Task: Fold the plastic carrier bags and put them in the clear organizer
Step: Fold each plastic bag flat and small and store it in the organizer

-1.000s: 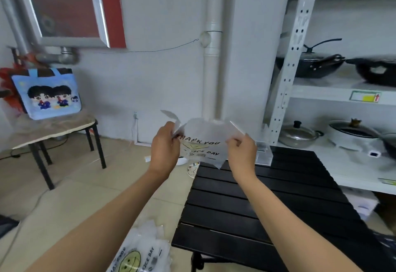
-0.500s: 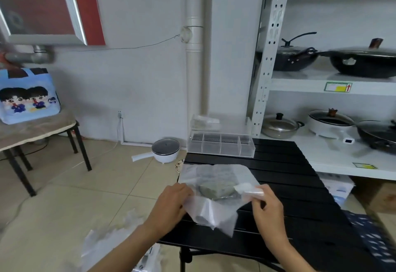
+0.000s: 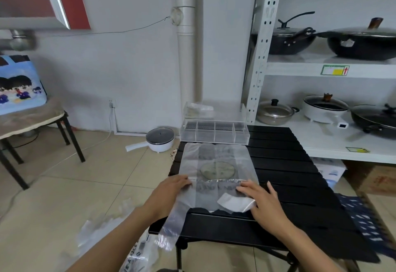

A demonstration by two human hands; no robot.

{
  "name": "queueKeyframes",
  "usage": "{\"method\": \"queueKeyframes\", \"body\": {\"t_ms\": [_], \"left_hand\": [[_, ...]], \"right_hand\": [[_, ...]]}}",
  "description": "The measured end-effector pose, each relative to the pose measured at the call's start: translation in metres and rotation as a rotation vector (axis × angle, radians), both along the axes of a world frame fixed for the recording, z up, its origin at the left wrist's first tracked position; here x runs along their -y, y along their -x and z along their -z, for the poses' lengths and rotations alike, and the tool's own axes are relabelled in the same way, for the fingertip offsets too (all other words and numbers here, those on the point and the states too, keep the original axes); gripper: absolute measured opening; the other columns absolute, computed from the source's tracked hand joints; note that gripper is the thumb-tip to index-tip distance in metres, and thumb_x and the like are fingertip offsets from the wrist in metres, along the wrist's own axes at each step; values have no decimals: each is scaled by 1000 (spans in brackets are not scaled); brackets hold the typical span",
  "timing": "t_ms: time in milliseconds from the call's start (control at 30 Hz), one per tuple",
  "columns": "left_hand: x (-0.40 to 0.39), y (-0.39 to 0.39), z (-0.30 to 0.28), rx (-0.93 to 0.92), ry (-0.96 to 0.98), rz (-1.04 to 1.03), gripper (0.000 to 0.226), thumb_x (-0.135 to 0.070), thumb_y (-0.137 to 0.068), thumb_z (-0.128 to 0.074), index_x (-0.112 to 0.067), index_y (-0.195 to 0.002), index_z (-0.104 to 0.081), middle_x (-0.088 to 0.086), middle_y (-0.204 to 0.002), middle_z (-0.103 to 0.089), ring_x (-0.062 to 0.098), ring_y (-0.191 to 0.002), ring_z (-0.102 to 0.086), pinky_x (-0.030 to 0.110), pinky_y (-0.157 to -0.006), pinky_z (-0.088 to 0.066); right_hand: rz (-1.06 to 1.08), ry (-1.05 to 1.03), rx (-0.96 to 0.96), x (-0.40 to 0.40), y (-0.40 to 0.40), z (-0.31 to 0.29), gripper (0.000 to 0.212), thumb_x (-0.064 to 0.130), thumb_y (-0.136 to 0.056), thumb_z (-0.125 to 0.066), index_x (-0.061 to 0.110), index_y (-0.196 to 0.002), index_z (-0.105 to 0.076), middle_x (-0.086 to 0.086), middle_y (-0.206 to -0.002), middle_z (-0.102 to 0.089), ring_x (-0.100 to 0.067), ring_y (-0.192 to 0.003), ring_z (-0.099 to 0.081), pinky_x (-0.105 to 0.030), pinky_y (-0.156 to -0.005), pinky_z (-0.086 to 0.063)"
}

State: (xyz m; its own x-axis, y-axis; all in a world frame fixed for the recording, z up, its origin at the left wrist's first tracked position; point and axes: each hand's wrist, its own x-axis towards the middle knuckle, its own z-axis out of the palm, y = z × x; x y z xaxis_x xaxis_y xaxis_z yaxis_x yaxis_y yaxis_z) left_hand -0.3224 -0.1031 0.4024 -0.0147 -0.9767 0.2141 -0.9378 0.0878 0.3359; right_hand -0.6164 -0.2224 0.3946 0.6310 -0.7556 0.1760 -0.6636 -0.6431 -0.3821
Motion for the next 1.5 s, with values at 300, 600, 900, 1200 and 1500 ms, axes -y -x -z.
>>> {"method": "queueKeyframes", "body": {"t_ms": [300, 600, 900, 1200, 1500], "left_hand": [[-2, -12, -1, -110, 172, 32, 48, 15, -70, -48, -20, -94, -69, -8, -107, -63, 6, -100, -57, 29, -87, -49], [-13, -6, -5, 10, 12, 60, 20, -39, -89, -58, -29, -107, -59, -15, -107, -52, 2, -99, -47, 12, -86, -36], [-14, -3, -3, 23, 9, 19, 36, -51, -85, -47, -29, -111, -55, -12, -112, -51, 6, -102, -47, 22, -87, -40], [-19, 0, 0, 1, 31, 20, 36, -44, -88, -56, -28, -121, -56, -11, -128, -48, 5, -115, -46, 23, -95, -41], [-72, -20, -12, 101, -108, 92, 57, -56, -91, -44, -45, -144, -28, -27, -152, -19, -3, -137, -25, 26, -111, -29]], "right_hand": [[-76, -78, 168, 0, 41, -5, 75, -17, -75, -43, 40, -119, -61, 28, -129, -51, 11, -125, -40, -36, -117, -26], [14, -282, 210, -3, 34, -23, 39, 38, -99, -43, 35, -74, -74, 26, -104, -65, 10, -99, -54, -43, -112, -31], [-76, -627, 456, -28, 47, -35, 66, 41, -104, -36, 6, -58, -67, 7, -104, -74, 0, -111, -61, -39, -120, -16], [-86, -258, 245, -35, 56, -18, 44, 29, -86, -72, 37, -127, -60, 25, -131, -54, 10, -124, -44, -33, -113, -36], [-86, -213, 208, -39, 64, -16, 43, 37, -96, -57, 40, -138, -48, 39, -135, -35, 27, -127, -22, -31, -119, -21]]}}
